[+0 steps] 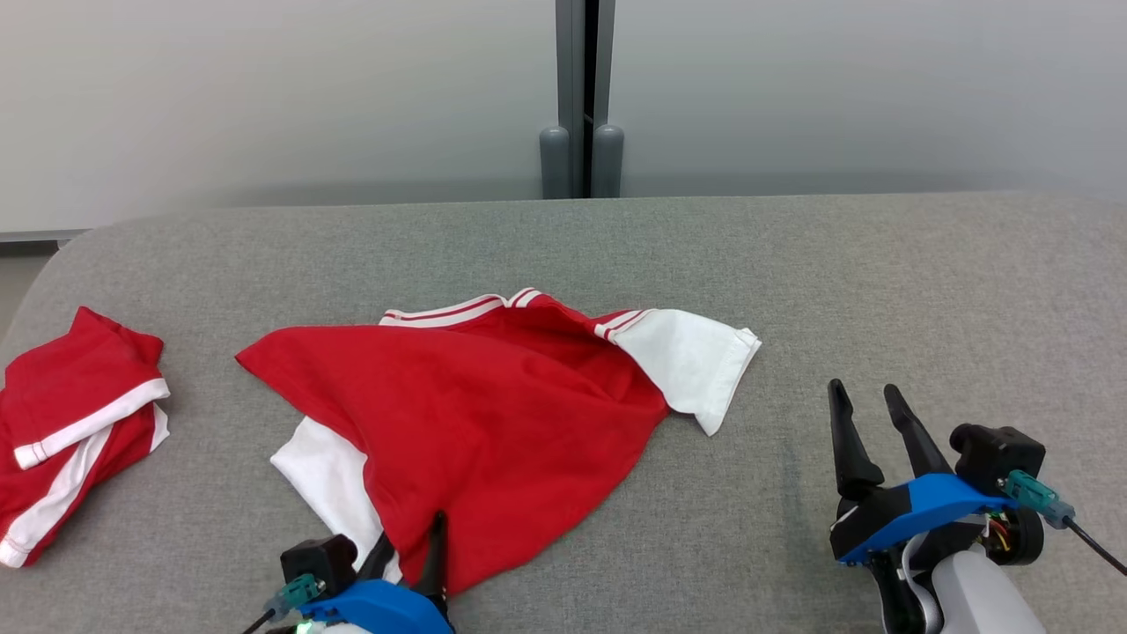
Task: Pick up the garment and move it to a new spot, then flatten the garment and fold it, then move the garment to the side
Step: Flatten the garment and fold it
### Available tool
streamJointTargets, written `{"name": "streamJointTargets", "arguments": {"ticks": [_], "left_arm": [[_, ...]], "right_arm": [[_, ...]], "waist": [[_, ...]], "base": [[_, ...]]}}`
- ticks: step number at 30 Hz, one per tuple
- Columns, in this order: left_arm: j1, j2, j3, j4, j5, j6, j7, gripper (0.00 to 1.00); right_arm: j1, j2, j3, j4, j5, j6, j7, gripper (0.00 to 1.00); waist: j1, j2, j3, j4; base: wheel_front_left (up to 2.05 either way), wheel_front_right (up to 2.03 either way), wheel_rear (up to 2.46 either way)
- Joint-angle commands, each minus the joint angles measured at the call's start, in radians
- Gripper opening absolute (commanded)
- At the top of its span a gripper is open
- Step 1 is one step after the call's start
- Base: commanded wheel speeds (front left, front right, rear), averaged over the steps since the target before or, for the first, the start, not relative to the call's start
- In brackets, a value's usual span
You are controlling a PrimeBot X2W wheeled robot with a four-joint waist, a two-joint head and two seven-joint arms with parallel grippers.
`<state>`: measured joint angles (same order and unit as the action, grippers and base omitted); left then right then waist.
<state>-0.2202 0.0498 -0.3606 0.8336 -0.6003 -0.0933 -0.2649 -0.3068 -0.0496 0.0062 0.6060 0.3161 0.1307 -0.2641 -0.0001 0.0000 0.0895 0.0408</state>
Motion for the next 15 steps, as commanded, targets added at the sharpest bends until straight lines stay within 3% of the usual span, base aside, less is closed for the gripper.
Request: {"name": "streamJointTargets", "arguments": {"ticks": [1, 2, 15], "left_arm": [[-0.029, 0.002, 0.002, 0.022, -0.007, 0.012, 0.001, 0.34], [-0.039, 0.002, 0.01, 0.027, -0.012, 0.016, 0.001, 0.0], [-0.117, 0.068, 0.169, 0.019, 0.096, 0.07, -0.001, 0.0]], "right_arm": [[-0.002, -0.002, 0.001, -0.005, -0.007, 0.0, 0.0, 1.0], [-0.004, -0.002, 0.001, -0.008, -0.008, 0.0, 0.0, 1.0], [-0.003, -0.002, -0.003, -0.007, -0.021, 0.0, 0.0, 1.0]], "waist": [[0.0001, 0.0, 0.004, -0.004], [0.0001, 0.0, 0.007, -0.007], [0.0001, 0.0, 0.019, 0.006]], "base": [[0.0, 0.0, 0.0], [0.0, 0.0, 0.0], [0.0, 0.0, 0.0]]}}
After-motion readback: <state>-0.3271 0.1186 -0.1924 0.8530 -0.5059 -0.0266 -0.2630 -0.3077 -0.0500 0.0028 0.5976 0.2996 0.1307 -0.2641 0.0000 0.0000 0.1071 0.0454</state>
